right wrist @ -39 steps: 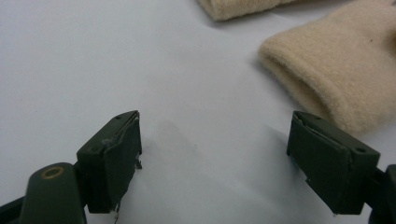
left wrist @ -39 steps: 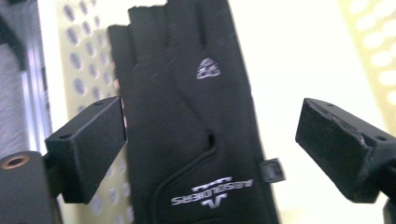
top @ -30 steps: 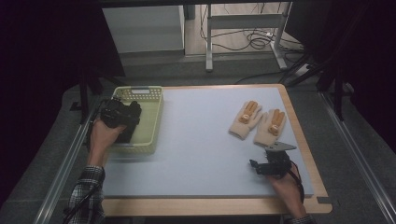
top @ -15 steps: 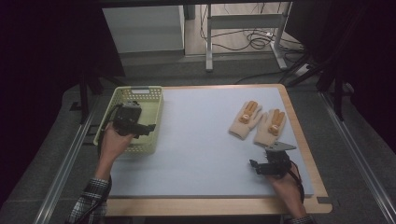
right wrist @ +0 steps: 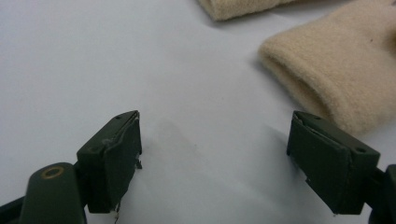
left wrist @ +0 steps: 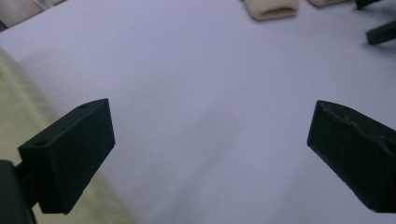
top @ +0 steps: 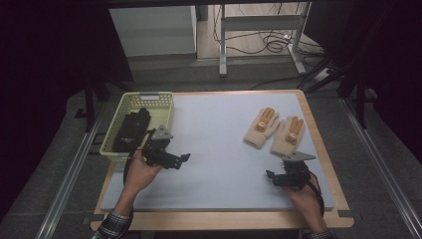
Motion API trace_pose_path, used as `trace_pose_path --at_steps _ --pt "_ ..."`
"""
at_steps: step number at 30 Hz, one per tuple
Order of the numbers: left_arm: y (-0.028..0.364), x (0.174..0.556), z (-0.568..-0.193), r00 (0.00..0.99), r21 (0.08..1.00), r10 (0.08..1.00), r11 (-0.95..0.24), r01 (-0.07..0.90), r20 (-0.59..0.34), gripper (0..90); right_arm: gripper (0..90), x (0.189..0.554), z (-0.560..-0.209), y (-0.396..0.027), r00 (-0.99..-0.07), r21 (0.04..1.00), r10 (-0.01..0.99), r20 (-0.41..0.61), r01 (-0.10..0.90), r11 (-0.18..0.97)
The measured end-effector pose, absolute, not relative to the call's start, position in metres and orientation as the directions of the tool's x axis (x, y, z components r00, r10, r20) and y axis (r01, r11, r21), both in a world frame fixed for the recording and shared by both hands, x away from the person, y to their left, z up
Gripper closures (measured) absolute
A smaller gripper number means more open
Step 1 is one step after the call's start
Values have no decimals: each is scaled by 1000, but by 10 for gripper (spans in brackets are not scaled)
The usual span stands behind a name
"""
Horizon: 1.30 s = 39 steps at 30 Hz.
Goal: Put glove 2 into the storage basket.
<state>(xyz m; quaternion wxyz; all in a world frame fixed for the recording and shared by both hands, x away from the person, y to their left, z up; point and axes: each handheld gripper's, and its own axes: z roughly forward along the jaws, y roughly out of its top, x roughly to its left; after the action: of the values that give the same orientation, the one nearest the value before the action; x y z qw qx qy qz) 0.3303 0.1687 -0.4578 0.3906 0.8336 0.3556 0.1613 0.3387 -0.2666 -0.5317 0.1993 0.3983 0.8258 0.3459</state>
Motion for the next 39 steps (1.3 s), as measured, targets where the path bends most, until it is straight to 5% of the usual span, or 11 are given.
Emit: trace_pose_path --at_steps 16,30,39 --pt "148 298 -539 665 699 746 -484 527 15 13 178 339 -532 -267 -601 731 797 -54 520 442" --pt "155 298 -551 629 695 776 -431 576 -40 13 182 338 -531 -267 -593 734 804 -46 526 430" --pt "155 298 -551 629 696 777 -429 576 -41 13 371 339 -510 -291 -522 768 853 -30 533 354"
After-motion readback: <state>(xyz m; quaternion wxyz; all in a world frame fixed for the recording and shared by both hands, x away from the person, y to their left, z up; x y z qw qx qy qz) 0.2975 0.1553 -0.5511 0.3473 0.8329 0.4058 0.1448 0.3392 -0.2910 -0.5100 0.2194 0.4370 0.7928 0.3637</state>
